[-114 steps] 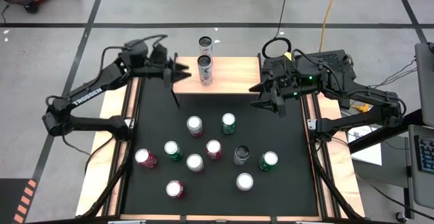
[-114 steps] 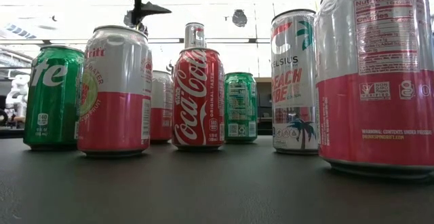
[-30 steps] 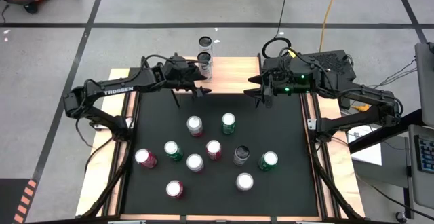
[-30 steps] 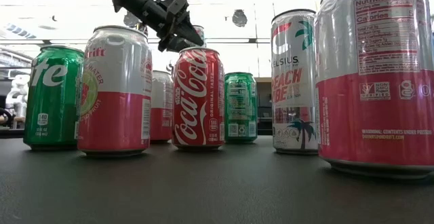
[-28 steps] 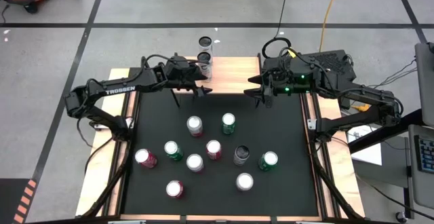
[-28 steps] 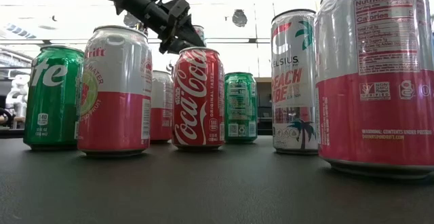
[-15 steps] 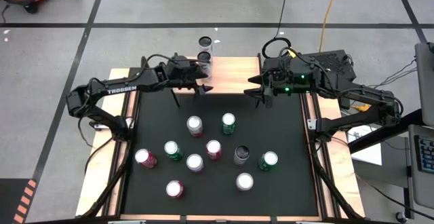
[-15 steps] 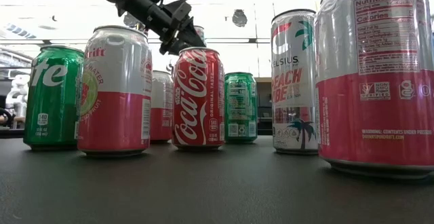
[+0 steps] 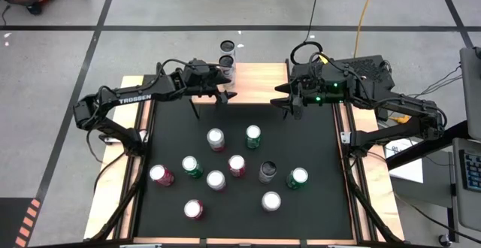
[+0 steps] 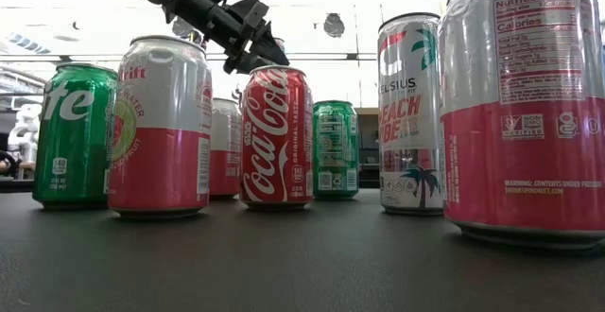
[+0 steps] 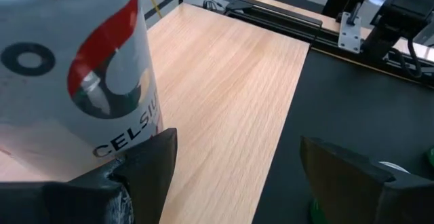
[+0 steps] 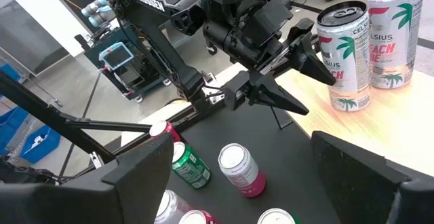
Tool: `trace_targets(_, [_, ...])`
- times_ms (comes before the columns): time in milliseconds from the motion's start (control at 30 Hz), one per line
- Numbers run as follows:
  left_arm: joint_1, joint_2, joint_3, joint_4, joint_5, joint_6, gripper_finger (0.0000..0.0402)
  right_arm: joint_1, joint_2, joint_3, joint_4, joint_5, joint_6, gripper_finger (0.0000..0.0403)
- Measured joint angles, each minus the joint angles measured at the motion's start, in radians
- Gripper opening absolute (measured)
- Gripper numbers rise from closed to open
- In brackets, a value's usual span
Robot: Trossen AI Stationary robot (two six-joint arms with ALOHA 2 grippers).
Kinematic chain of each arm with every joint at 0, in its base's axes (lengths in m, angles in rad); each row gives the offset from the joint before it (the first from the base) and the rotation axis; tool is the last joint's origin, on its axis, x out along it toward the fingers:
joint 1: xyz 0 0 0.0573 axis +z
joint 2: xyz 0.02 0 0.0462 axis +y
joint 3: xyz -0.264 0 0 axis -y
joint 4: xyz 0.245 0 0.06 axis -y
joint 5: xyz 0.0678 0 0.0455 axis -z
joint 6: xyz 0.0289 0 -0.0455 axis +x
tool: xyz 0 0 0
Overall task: Place canned beverage on shelf
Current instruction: Put the top white pink soda can aligned with the other white pink soda can on the shelf, then put the white pink soda can aligned with the other white pink soda can on the shelf
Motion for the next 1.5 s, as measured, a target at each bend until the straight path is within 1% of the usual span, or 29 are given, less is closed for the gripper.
trace_targets(467, [0.0,0.031,0.0,0.004,-0.008,0.0,0.0312,0.0,0.0,0.0,0.0,0.0,0.001,0.0327])
trace_targets(1000, [0.011,0.03,0.0,0.028,-0.007,-0.001,0.0312,0.0,0.0,0.0,-0.001,0.0,0.011,0.0327])
trace_targets(1167, [0.009,0.03,0.001,0.032,0.008,-0.007,0.0312,0.0,0.0,0.0,-0.007,0.0,0.011,0.0327])
trace_targets(1233, [0.005,0.029,0.015,0.012,0.045,-0.034,0.0312,0.0,0.0,0.0,-0.016,0.0,0.011,0.0327])
trace_targets(1367, [0.0,-0.032,0.068,-0.055,0.141,-0.107,0.0312,0.0,0.0,0.0,-0.034,-0.003,0.023,0.0327])
trace_targets(1500, [-0.023,-0.14,0.104,-0.174,0.149,-0.159,0.0312,0.001,0.0,0.0,-0.047,-0.004,0.037,0.0327])
